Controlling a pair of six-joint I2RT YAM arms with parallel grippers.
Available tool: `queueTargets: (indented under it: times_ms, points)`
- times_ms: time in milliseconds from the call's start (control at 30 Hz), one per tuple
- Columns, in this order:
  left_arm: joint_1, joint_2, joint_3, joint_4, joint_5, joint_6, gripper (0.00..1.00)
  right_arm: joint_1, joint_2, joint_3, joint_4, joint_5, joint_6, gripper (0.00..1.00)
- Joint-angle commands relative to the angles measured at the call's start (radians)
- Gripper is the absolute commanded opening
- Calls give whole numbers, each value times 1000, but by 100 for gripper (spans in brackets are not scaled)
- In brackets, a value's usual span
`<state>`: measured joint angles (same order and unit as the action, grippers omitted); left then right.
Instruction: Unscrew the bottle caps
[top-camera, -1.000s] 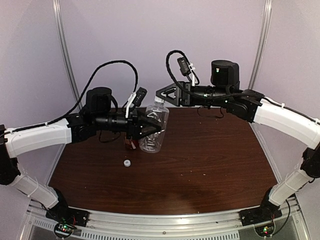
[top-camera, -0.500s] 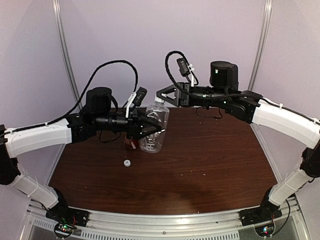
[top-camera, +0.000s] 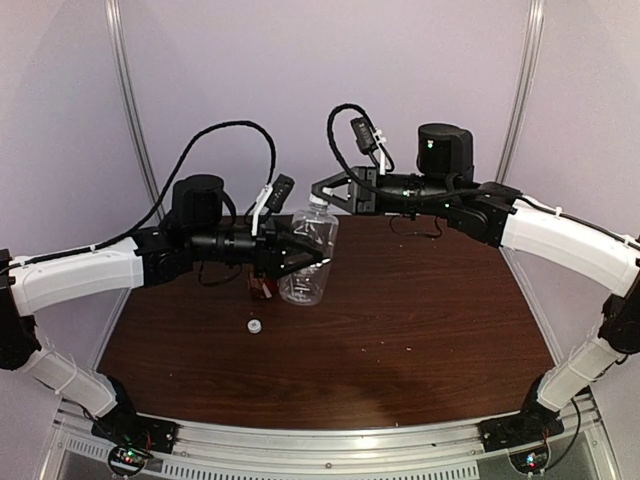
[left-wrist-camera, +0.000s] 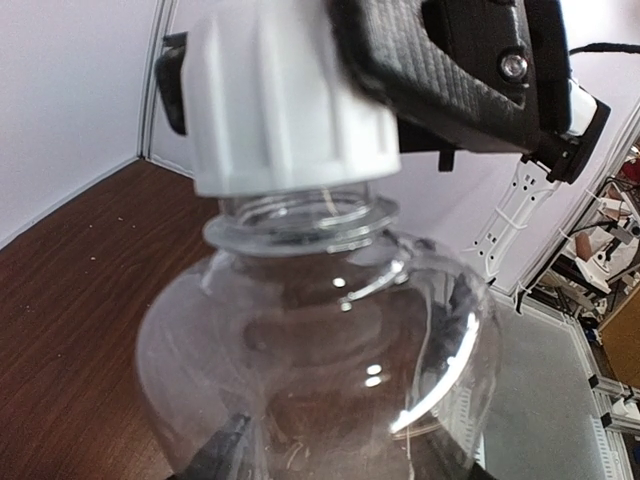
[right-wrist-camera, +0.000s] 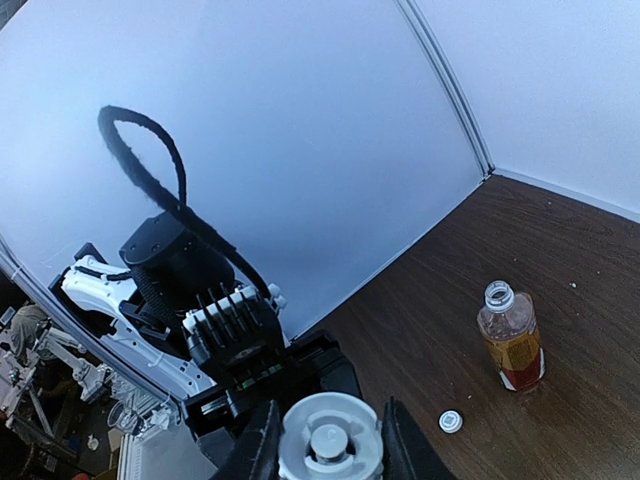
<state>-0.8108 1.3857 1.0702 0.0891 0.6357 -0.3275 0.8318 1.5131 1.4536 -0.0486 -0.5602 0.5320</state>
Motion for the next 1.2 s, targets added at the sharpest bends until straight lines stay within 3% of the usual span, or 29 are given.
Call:
queueTargets:
  times_ms: [0, 67, 400, 667, 900, 933, 1067, 1167]
  points:
    - [-5, -10, -8, 102, 5, -11, 28, 6, 0, -7, 28, -33, 1, 7]
    - [-4, -13, -16, 129, 9, -26, 28, 6, -4, -11, 32, -44, -16, 0]
    - [-5, -17, -29, 216, 178, -26, 27, 3, -23, -26, 91, -256, -159, 0]
    - [-5, -26, -15, 294, 416, -53, 25, 1, -2, -28, 208, -554, -170, 0]
    - [-5, -52, -5, 268, 482, -40, 23, -4, 24, -14, 273, -697, -146, 0]
    - [-5, -56, -3, 252, 479, -28, 23, -7, 28, -13, 276, -699, -140, 2]
    - [-5, -66, 13, 150, 421, 41, 24, -21, 16, -8, 238, -644, -142, 27]
    - [-5, -67, 27, 61, 325, 94, 24, -24, -1, 27, 94, -508, -213, 38]
